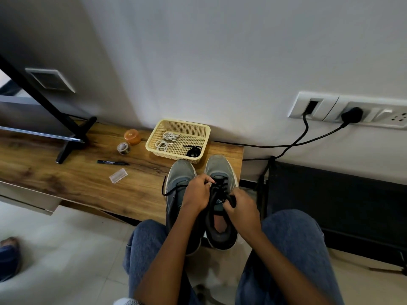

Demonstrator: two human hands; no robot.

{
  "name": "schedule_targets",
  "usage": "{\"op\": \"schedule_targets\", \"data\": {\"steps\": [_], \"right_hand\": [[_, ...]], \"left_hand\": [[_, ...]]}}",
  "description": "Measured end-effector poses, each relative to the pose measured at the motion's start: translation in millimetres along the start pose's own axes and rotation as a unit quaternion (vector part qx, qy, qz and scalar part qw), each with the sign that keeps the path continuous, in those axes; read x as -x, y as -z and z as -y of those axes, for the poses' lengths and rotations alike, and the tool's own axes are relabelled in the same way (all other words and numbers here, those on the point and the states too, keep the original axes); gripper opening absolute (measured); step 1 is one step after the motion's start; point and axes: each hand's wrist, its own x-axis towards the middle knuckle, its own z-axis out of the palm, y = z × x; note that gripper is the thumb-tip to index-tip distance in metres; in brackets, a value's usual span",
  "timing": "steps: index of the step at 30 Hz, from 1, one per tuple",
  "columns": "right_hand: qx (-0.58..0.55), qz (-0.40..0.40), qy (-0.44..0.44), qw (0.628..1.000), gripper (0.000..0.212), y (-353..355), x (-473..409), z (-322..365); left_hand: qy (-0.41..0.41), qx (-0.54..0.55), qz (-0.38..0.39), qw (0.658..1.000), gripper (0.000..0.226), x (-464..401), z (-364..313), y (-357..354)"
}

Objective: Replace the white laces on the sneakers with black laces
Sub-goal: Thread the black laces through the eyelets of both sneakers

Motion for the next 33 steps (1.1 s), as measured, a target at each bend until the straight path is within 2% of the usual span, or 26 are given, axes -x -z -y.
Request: {"op": "schedule_targets", "data": {"steps": [2,4,6,8,10,14,17,20,22,27,33], "right_hand": [[-0.005,0.004,-0.002,1.0,0.015,3.4,-0.7,-0.3],[-0.007,0.009,0.007,1.0,0.016,4.9,-1.9,0.1],[0.005,0.018,0.022,1.0,0.02,3.6,-4.6,1.4],[0.024,0.018,0.029,0.999,0.019,1.6,-6.3,3.6],[0.045,0.006,0.033,0.998,0.014,0.2,-4.8,4.5],[0.07,-0.006,0.026,0.997,0.015,4.0,0.4,1.5],[0.052,-0.003,0.012,0.999,0.011,6.0,-0.6,-3.4],[0.037,-0.001,0.006,0.999,0.008,6.3,-1.1,-6.3],[0.029,-0.006,0.004,1.0,0.008,6.7,-1.3,-6.6],[0.015,-0.018,0.006,1.0,0.008,4.6,4.2,-7.6],[0.037,0.013,0.036,0.999,0.013,5.2,3.1,-5.1]], "left_hand": [[-0.012,0.008,-0.011,1.0,0.014,5.5,-0.7,2.5],[-0.028,-0.008,0.001,1.0,0.032,17.2,0.2,3.9],[-0.054,-0.091,0.016,0.994,0.05,33.9,-0.2,2.2],[-0.088,-0.207,-0.005,0.974,0.063,48.0,0.8,-5.7],[-0.079,-0.281,-0.038,0.956,0.06,56.0,1.5,-12.6],[-0.058,-0.374,-0.095,0.921,0.033,59.1,1.7,-20.7],[-0.057,-0.376,-0.125,0.916,0.023,58.3,5.2,-28.2],[-0.009,-0.355,-0.081,0.931,0.014,58.8,-0.4,-24.1],[0.03,-0.357,-0.058,0.932,0.023,59.9,-3.2,-22.1],[0.004,-0.352,-0.083,0.932,0.027,61.3,-2.0,-21.4],[0.0,-0.33,-0.088,0.94,0.037,61.8,-2.1,-18.4]]}}
